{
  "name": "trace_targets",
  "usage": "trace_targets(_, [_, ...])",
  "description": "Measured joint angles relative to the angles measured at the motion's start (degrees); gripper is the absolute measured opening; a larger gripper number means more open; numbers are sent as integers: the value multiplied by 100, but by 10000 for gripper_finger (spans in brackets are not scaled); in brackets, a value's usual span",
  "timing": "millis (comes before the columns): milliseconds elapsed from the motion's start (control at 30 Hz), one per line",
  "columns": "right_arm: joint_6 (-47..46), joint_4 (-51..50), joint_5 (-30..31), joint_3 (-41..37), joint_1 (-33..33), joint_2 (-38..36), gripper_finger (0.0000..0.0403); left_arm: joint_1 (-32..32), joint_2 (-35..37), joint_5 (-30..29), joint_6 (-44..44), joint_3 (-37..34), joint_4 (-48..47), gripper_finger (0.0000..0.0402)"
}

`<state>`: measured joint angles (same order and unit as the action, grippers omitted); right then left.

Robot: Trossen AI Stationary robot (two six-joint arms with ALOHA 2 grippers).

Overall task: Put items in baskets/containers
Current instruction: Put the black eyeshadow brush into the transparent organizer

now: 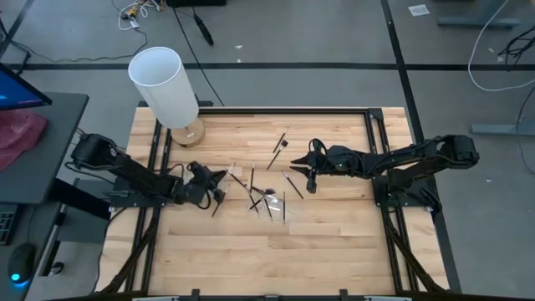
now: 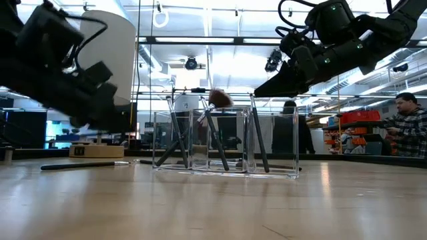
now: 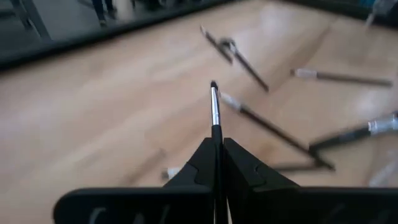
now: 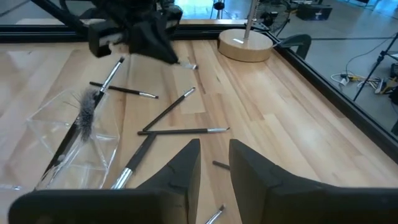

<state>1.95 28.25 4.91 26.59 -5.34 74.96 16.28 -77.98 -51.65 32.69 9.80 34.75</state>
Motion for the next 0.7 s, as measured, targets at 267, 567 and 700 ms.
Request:
trace_targets(267, [-319,752,-1,2,-2,439,86,-397,811,276,-2037,779,20,11])
trace_targets(567, [-1042,2966,-262,2,-13,1104,125,-739,572,1097,-3414,1941,23,16])
trace_targets(700, [-1294,3289,-361,2,-13,1110,155,-792,264,1107,-3743,2269,174,11])
